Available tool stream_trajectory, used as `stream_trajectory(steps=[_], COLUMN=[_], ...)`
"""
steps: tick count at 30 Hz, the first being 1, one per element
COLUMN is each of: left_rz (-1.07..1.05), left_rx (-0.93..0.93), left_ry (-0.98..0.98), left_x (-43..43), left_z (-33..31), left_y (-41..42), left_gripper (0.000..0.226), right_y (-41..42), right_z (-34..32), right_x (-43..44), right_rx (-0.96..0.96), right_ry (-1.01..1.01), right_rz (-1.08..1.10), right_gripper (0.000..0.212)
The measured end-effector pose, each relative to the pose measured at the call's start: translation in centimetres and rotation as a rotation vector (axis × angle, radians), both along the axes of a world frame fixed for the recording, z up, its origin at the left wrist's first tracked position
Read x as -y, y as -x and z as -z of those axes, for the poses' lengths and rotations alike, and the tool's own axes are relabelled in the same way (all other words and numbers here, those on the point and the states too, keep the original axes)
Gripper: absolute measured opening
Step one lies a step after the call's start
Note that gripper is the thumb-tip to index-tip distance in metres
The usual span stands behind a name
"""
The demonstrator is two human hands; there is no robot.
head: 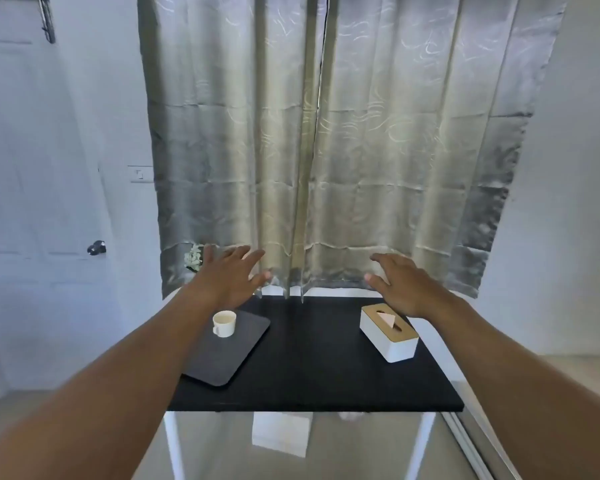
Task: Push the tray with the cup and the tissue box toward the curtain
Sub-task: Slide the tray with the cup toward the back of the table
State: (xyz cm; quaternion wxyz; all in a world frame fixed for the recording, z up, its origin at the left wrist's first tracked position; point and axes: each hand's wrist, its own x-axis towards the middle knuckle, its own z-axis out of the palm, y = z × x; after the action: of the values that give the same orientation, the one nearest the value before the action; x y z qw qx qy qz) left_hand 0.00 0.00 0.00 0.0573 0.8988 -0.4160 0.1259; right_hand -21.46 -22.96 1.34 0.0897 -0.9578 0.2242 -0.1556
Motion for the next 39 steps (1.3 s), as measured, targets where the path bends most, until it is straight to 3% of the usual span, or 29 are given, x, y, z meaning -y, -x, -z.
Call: stream_trajectory(steps=[13, 22, 30, 39], left_rz=[-0.082, -0.124, -0.070, 0.061], left_rx=[-0.159, -0.119, -0.047, -0.023], left_ry=[-0.078, -0.066, -0.060, -0.101], left_x=[-2.3, -3.4, -2.0, 5.8], left_z=[6.8, 2.9, 1.5, 3.1], left_y=[-11.3, -17.9, -21.5, -22.8], left_gripper=[0.058, 0.064, 0.063, 0.062], right_y=[-13.1, -20.4, -22.6, -21.3], right_z=[5.3, 2.5, 1.8, 3.6], right_x=[-0.6, -1.6, -1.2, 4.5], right_rx=[-0.161, -0.104, -0.071, -0.050], right_ry=[-0.110, -0.167, -0.216, -0.263], right_rz=[-0.030, -0.070, -0.033, 0.080], right_gripper=[0.057, 0.058, 0.060, 0.057])
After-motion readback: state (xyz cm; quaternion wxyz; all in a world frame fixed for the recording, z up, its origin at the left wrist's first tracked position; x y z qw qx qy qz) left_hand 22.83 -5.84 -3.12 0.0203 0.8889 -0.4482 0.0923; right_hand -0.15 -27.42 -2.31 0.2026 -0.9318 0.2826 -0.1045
